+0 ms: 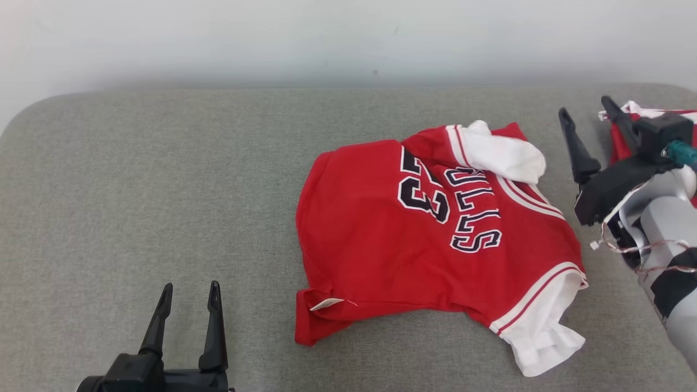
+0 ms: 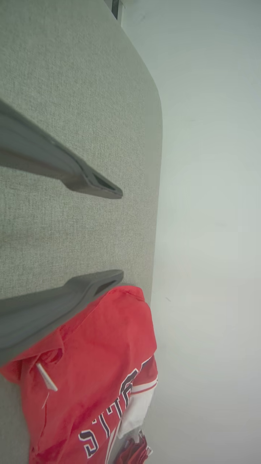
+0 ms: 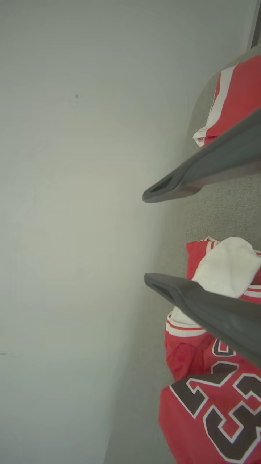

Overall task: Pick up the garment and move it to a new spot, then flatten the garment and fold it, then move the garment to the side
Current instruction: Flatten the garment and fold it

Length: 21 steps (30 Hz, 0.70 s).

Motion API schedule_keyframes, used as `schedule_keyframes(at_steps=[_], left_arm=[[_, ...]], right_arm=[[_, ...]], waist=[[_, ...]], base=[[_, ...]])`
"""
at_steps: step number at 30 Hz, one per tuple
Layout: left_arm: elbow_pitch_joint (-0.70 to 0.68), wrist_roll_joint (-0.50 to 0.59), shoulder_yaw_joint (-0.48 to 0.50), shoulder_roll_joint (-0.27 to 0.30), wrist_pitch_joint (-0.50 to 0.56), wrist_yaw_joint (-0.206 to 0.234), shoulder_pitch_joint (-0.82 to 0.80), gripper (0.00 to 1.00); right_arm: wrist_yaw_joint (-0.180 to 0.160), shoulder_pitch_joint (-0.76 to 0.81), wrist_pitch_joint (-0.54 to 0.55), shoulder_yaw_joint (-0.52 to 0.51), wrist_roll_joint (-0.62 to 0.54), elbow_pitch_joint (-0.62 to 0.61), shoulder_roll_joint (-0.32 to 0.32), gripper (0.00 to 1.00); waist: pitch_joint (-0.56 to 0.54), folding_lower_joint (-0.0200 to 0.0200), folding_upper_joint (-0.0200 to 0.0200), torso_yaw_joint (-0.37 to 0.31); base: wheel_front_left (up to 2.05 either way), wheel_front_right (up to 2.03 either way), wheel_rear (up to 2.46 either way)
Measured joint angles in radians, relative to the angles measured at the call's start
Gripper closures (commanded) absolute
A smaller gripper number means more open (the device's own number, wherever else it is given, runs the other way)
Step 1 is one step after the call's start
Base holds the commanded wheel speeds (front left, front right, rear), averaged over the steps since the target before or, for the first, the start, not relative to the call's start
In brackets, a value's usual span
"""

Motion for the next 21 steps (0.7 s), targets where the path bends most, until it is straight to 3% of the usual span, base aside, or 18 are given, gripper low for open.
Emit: schedule_keyframes(at_steps=[10,15,21], left_arm=[[-0.001,0.002,-0.003,0.000,0.000,0.002,0.003,0.00],[0.003,0.003,0.006,0.000,0.000,0.000,0.019,0.00],[0.003,0.009,0.018,0.000,0.000,-0.009,0.034,0.00]], right_arm=[[0.000,0.099,0.001,-0.028,0.019,-0.085,0.023,0.00],[0.000,0.238,0.000,-0.140,0.002,-0.243,0.033,0.00],[0.000,0.465,0.000,-0.293,-0.051,-0.443,0.088,0.00]], waist=[[-0.013,0.0001,0.0000,-0.020],[-0.034,0.0001,0.0000,-0.026],[-0.054,0.0000,0.0000,-0.039]], base=[[0.00,0.00,0.00],[0.00,0.00,0.00],[0.00,0.00,0.00]])
